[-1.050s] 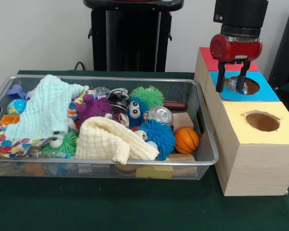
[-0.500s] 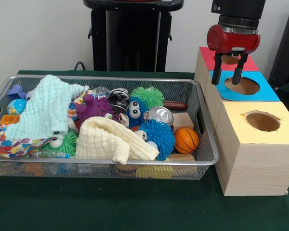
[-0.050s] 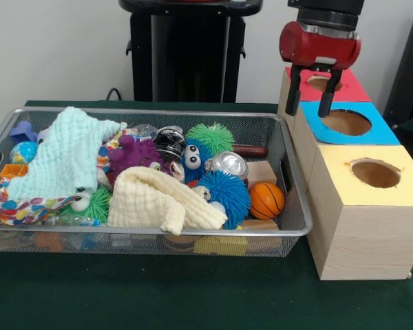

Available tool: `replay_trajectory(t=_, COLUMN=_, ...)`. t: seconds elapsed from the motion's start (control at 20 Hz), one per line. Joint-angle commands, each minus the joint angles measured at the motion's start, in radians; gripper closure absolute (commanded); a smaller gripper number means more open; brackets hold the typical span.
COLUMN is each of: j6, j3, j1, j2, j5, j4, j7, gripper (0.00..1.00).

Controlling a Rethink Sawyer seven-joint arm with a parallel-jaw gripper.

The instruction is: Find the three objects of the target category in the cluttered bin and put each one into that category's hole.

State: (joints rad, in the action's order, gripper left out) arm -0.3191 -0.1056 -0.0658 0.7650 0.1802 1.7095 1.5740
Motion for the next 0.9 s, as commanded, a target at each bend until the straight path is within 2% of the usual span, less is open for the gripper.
replay_trajectory(t=0.05, j6=-0.082, j3=0.026, j1=0.058, j2=0.001, j5=0.051, j4=-0.027, j7=0.031, gripper=0.00)
replay_trajectory(t=0.2, j6=-0.094, j3=0.071, j1=0.099, j2=0.004, j5=0.045, j4=-0.016, j7=0.001, gripper=0.00)
replay_trajectory(t=0.45, j6=-0.178, j3=0.212, j1=0.234, j2=0.024, j5=0.017, j4=0.017, j7=-0.121, gripper=0.00)
replay_trajectory(t=0.6, j6=-0.256, j3=0.275, j1=0.310, j2=0.039, j5=0.020, j4=0.005, j7=-0.192, gripper=0.00)
replay_trajectory(t=0.9, j6=-0.337, j3=0.390, j1=0.439, j2=0.007, j5=0.058, j4=-0.051, j7=-0.287, gripper=0.00)
